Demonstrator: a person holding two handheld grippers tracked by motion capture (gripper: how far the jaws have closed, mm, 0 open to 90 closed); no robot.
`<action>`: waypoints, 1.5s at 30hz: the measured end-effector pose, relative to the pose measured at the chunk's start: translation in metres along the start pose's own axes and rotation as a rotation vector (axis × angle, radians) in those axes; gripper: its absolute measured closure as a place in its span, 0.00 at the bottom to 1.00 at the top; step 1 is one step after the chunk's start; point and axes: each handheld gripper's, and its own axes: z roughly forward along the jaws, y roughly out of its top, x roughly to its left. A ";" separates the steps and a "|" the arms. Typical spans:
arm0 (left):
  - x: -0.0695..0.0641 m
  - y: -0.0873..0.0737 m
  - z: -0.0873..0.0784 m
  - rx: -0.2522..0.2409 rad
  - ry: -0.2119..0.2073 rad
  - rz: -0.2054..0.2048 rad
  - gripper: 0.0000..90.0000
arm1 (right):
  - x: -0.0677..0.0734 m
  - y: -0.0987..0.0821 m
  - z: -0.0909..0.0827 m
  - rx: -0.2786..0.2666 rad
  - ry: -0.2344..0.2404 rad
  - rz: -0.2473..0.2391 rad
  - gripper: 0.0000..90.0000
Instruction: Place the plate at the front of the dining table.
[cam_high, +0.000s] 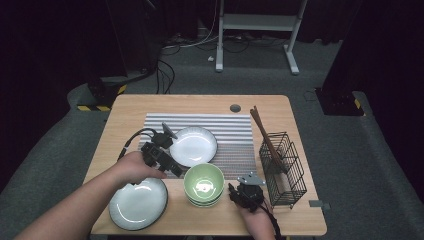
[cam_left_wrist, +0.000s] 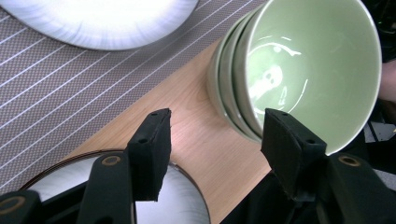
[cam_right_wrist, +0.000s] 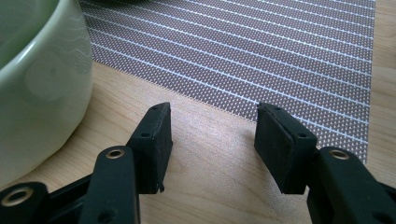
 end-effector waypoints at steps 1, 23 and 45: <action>-0.001 0.001 0.001 0.000 -0.004 -0.002 0.47 | 0.000 0.000 0.000 0.000 0.000 0.000 0.51; -0.016 0.015 0.018 0.017 -0.025 0.014 0.54 | 0.000 0.000 0.000 0.002 -0.002 -0.010 0.51; -0.025 0.020 0.032 -0.012 0.023 0.049 0.76 | 0.000 0.001 0.001 0.001 -0.004 -0.023 0.51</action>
